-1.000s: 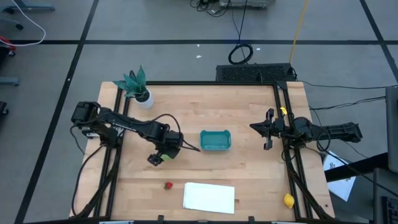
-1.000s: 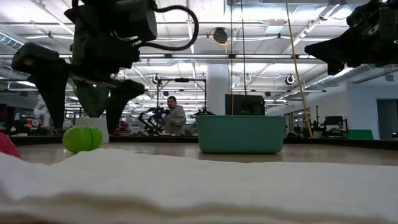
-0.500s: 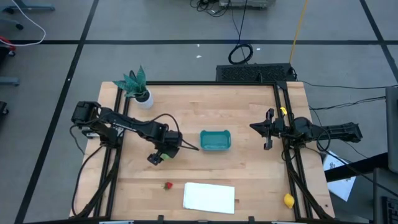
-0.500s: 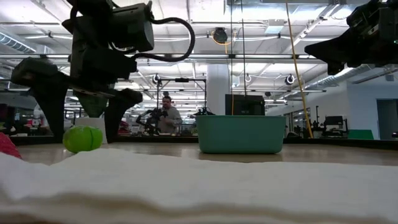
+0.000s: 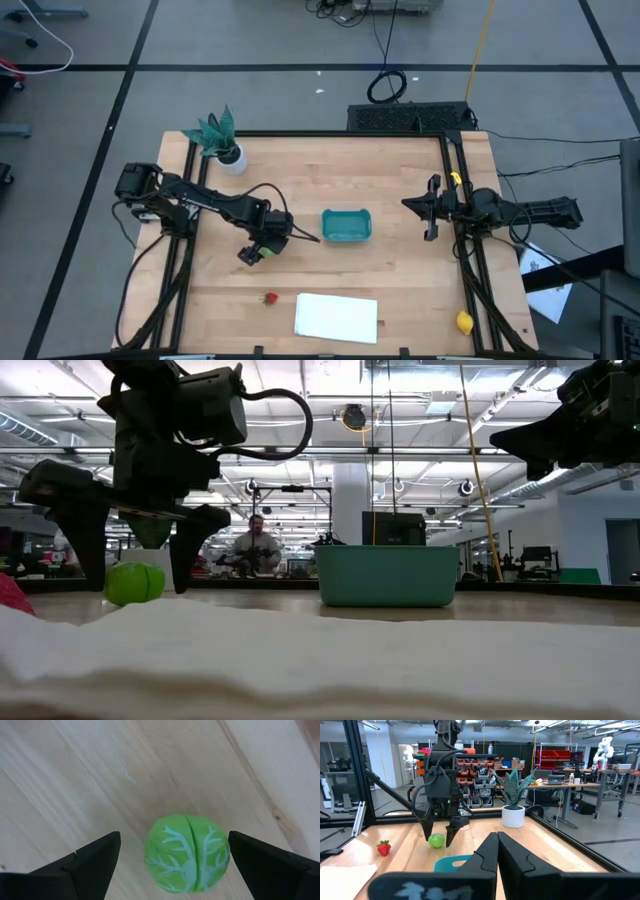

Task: Pick and placing Produce into tupperware
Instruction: Put the cabbage into the bin

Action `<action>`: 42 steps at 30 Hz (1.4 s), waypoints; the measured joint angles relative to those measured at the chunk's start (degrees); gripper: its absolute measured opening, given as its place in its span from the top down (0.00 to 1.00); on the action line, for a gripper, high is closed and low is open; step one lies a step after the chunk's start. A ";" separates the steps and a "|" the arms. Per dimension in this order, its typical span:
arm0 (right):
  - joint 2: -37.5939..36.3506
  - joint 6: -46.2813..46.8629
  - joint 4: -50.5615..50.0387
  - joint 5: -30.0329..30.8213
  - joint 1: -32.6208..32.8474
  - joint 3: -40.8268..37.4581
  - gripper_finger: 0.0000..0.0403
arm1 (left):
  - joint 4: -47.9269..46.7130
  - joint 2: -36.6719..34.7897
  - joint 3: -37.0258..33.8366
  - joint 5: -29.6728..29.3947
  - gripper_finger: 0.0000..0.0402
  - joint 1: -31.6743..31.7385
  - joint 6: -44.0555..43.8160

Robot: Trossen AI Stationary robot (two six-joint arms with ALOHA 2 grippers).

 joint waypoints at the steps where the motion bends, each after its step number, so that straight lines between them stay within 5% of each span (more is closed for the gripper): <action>1: -0.02 0.00 0.00 0.00 0.02 0.00 1.00 | 0.00 0.00 0.00 0.02 0.06 0.00 -0.23; 10: -0.02 -0.01 0.00 0.00 0.01 -0.01 1.00 | 0.07 0.00 0.00 0.32 0.10 0.00 -1.72; 26: -0.02 -0.01 0.01 0.00 0.02 -0.01 1.00 | 0.17 -0.07 0.04 2.29 0.44 -0.33 -1.05; 42: -0.02 -0.02 0.00 0.00 0.00 -0.01 1.00 | -2.51 -0.02 4.50 1.32 0.43 -0.33 -0.96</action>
